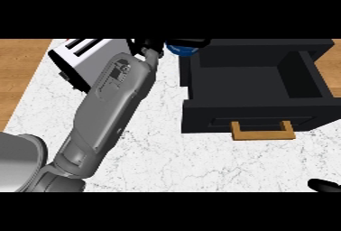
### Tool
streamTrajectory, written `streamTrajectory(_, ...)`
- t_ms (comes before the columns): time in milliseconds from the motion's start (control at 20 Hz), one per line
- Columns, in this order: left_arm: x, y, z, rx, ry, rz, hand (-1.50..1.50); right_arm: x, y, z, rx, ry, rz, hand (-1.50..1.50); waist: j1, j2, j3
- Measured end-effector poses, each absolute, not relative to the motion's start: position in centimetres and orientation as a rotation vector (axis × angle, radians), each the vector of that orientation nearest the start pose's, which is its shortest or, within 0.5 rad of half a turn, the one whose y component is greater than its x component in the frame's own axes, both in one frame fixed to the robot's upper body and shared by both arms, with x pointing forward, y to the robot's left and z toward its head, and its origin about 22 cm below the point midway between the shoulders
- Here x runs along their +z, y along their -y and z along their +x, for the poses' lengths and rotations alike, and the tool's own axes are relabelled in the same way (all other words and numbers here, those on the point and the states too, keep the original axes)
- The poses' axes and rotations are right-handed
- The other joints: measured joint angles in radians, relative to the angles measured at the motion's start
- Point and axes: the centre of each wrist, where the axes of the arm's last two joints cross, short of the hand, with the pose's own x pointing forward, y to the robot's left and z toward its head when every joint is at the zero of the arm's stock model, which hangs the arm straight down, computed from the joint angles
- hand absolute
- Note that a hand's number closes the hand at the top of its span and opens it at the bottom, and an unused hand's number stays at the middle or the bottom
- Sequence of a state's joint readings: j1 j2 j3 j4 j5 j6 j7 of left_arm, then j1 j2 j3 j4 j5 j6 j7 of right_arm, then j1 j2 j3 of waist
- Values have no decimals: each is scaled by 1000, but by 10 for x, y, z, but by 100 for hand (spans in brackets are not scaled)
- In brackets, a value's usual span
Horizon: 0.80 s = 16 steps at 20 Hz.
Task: Pick up the can, place it into the drawer and close the drawer
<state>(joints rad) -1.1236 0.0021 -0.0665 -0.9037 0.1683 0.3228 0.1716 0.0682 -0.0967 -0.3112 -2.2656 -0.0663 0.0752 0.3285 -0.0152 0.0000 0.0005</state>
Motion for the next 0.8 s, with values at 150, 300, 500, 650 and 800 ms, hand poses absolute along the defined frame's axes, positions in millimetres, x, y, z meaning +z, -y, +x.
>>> streamTrajectory(150, 213, -40, 420, -166, 1719, -138, 150, 153, 298, 170, -57, 1876, -293, -150, -5, 2, 0)
streamTrajectory(300, 234, -24, 420, -174, 1714, -126, 150, 151, 300, 175, -60, 1881, -287, -150, -11, 4, 0)
streamTrajectory(500, 244, -7, 422, -195, 1697, -114, 150, 156, 298, 177, -53, 1891, -285, -150, -22, 6, 0)
streamTrajectory(650, 251, 4, 423, -211, 1682, -94, 150, 155, 294, 180, -47, 1895, -273, -150, -32, 9, 1)
streamTrajectory(800, 252, 10, 425, -215, 1677, -75, 150, 157, 293, 179, -48, 1903, -268, -150, -42, 11, 1)
